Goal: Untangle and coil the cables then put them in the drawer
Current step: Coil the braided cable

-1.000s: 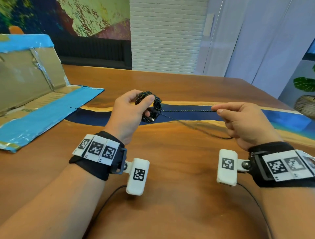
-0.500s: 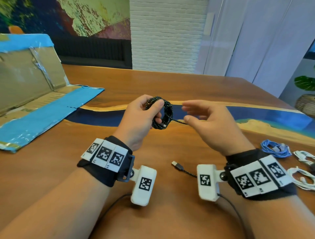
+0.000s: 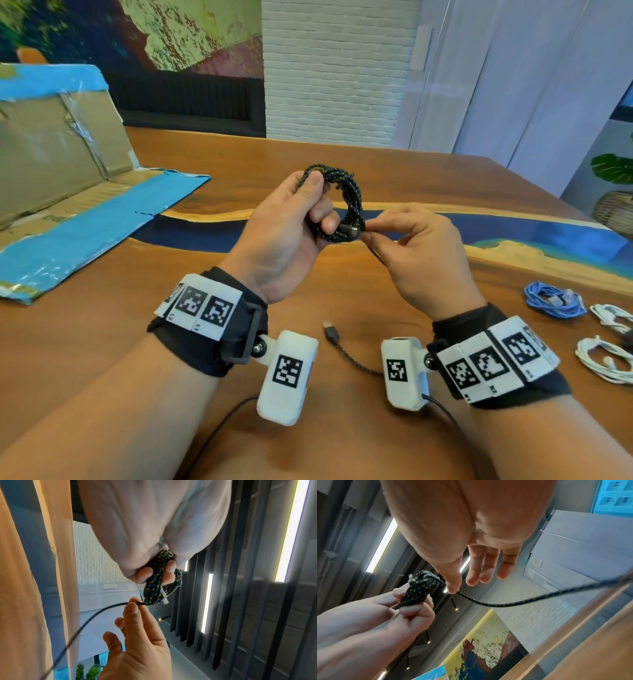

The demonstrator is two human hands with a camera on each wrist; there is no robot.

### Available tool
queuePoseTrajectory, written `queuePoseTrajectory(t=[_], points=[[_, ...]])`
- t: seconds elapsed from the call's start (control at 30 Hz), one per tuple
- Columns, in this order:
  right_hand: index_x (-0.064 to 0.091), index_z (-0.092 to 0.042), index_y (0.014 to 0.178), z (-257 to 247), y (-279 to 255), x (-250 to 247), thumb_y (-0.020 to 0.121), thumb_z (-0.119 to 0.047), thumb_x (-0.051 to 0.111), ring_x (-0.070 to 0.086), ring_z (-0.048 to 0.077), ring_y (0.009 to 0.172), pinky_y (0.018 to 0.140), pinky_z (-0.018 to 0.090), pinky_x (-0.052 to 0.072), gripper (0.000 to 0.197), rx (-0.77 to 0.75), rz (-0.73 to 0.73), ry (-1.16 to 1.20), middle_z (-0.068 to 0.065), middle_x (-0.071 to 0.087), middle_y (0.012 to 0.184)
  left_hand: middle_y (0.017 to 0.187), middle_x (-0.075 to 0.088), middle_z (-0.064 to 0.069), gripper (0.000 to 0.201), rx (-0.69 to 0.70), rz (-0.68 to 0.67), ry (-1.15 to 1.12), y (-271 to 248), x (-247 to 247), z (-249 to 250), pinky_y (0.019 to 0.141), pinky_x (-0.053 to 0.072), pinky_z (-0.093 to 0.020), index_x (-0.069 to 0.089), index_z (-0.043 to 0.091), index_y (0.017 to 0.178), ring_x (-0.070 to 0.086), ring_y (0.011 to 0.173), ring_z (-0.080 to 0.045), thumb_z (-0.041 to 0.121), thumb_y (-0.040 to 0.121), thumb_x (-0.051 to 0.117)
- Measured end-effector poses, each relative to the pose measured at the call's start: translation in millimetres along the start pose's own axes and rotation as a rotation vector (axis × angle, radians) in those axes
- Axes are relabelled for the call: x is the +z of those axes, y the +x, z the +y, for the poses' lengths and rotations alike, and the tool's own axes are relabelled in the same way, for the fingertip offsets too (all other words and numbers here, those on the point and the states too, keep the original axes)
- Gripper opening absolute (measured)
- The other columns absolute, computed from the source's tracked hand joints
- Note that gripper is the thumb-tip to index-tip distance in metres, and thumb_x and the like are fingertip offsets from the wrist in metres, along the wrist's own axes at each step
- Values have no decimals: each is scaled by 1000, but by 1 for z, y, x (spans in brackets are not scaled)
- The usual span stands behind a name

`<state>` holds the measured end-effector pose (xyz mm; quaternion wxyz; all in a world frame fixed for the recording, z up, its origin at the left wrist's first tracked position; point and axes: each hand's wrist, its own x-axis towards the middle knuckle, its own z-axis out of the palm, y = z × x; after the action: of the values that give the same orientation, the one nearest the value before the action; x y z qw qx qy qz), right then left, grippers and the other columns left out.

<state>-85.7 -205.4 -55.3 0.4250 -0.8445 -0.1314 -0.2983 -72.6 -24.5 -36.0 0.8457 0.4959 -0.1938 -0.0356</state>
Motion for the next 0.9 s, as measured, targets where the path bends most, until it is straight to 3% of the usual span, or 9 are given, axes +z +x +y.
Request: queuePoseTrajectory(t=[0.07,0.13,0.27,0.4,0.5,0.57,0.63,0.73,0.9], points=[[77,-32,85,-1,-2,4,88,-14,77,67,1,75,69,17,53,19,48,36,141,-15,74,79,68,37,2,25,-4,-10,-55,-1,3,1,64,41,-24,49,14,93,44,61,-13,28,111,38],[77,-25,84,-6,-4,12,91,-5,72,69,7,69,66,25,59,22,149,25,356,-7,76,73,67,39,2,24,-12,-19,-84,-1,5,-2,63,43,-24,49,14,94,46,61,-13,27,111,37],[78,-5,98,-14,-8,23,94,-2,66,72,22,89,84,35,61,13,362,-86,804,15,78,96,69,43,1,22,-5,-19,-97,-1,5,-8,71,55,-29,48,13,97,55,66,-15,26,111,37],[69,2,107,-16,-7,18,97,-8,51,66,30,100,97,46,53,23,557,-130,1100,19,71,106,73,49,-2,18,53,1,-55,0,4,-10,86,57,-38,49,11,103,60,74,-17,24,110,39],[73,-7,107,-16,-7,16,88,-24,64,66,25,100,92,43,50,27,569,-199,1066,13,72,109,75,51,-3,16,84,6,11,1,1,-13,86,54,-37,50,12,105,61,79,-17,23,110,40],[76,-10,105,-14,-8,20,79,-23,70,69,20,93,87,38,51,29,571,-194,1022,10,75,106,77,55,-4,15,85,-13,85,1,-1,-16,86,50,-39,51,13,104,59,83,-21,22,109,42],[75,-10,101,-14,-8,26,82,-15,70,70,17,85,82,34,53,20,612,-147,1011,10,76,101,81,60,-3,15,80,-10,184,2,-2,-19,82,53,-36,55,13,103,59,88,-23,22,108,45],[72,-8,96,-13,-8,30,93,-5,62,69,17,77,78,34,55,11,703,-70,1051,11,74,91,87,63,1,15,99,35,409,3,-4,-19,73,49,-26,64,19,102,57,83,-12,26,107,51],[69,-9,91,-11,-8,30,96,-6,59,71,17,81,76,39,58,13,741,-111,1151,7,75,85,91,58,-4,24,99,83,561,7,-12,-19,60,41,-10,70,11,108,52,70,0,29,105,56]])
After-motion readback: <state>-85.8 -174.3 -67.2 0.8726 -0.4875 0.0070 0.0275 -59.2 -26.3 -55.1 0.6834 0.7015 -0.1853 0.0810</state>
